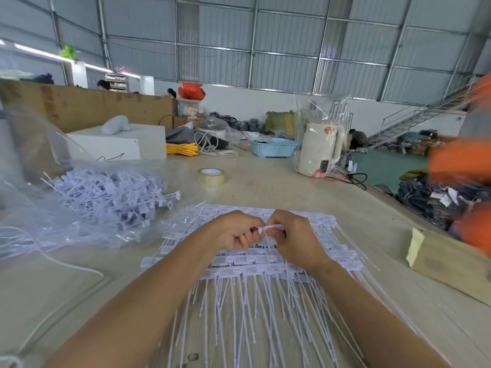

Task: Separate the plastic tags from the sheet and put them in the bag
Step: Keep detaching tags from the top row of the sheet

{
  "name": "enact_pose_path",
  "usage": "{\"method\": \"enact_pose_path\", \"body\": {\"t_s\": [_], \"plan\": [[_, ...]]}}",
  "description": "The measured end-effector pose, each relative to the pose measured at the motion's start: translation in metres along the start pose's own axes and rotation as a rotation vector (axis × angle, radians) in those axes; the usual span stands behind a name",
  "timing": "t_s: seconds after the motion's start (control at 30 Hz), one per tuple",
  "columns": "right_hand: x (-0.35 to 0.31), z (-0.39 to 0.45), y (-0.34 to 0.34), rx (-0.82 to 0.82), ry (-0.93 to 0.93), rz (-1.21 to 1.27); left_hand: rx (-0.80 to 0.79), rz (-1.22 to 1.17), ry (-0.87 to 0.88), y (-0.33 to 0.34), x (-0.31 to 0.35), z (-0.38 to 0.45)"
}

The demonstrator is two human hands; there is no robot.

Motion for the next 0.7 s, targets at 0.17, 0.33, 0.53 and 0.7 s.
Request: {"method": "enact_pose_path", "body": {"t_s": [0.17, 0.33, 0.53, 0.7], "plan": [[-0.005, 0.005, -0.006, 0.131, 0.007, 0.096, -0.079, -0.010, 0.047, -0.007, 0.012, -0.006], [-0.004, 0.008, -0.014, 0.209, 0.099, 0.178, -0.219, -0.049, 0.094, -0.011, 0.015, -0.015], [0.012, -0.002, -0.045, 0.315, 0.375, 0.996, 0.066, 0.119, 0.348, -0.017, 0.017, -0.024], [-0.013, 0.005, -0.022, -0.003, 0.353, 1.012, 0.153, 0.155, 0.424, -0.004, 0.012, -0.011]]}}
Point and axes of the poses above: each hand's wrist, its own z-axis towards the middle knuckle, its own y-axis out of the palm, x = y × z, the point moved 1 cm from there along z, towards the middle knuckle, and after that the axes turned 12 degrees about -x, right-handed, at the moved point
